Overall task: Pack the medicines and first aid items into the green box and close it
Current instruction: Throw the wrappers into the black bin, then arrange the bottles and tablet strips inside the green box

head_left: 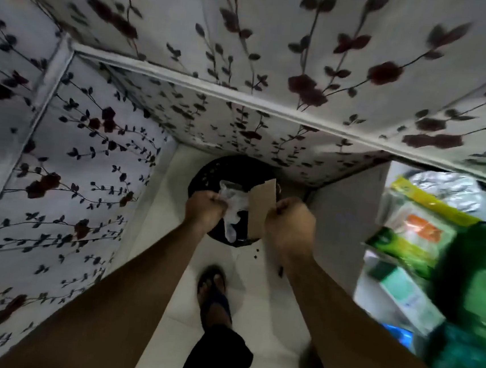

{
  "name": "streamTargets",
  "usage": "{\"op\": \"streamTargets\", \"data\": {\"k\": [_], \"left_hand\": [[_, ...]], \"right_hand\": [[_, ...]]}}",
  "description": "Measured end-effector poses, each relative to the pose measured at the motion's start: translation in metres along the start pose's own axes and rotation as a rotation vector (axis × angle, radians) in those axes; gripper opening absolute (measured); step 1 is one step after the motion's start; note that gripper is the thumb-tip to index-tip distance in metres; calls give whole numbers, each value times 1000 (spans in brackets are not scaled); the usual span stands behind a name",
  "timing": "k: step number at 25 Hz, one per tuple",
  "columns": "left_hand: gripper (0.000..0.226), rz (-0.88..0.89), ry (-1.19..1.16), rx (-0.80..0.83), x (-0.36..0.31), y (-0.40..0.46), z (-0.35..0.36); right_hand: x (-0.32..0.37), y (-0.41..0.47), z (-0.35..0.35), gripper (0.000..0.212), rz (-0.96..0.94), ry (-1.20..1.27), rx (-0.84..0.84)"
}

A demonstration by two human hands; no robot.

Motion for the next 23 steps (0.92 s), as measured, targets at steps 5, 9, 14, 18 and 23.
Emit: {"op": "streamTargets", "data": {"k": [5, 9, 14, 18, 23], "left_hand": [[18, -73, -136, 171, 48, 90, 32], [41, -147, -249, 199, 52, 91, 27], [30, -156, -214, 161, 27, -4, 0], [20, -71, -184, 161, -29, -102, -7], [8, 135, -37, 107, -103, -222, 18]], "right_hand": [[-25, 59, 89, 21, 35, -45, 18], [-37, 62, 102, 25, 63, -10, 40], [-21, -4, 36, 27, 13, -29, 57], [9, -56, -53, 28, -86, -10, 1], [7, -126, -195, 12, -242, 206, -93]]}}
Point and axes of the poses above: each hand's wrist, its own y-axis towards the middle knuckle, its own z-axis out of the palm, x = y × z, the point moved 7 cm from there along y, towards the middle knuckle, and after that the axes turned 3 degrees about -z, right-handed, at the moved point
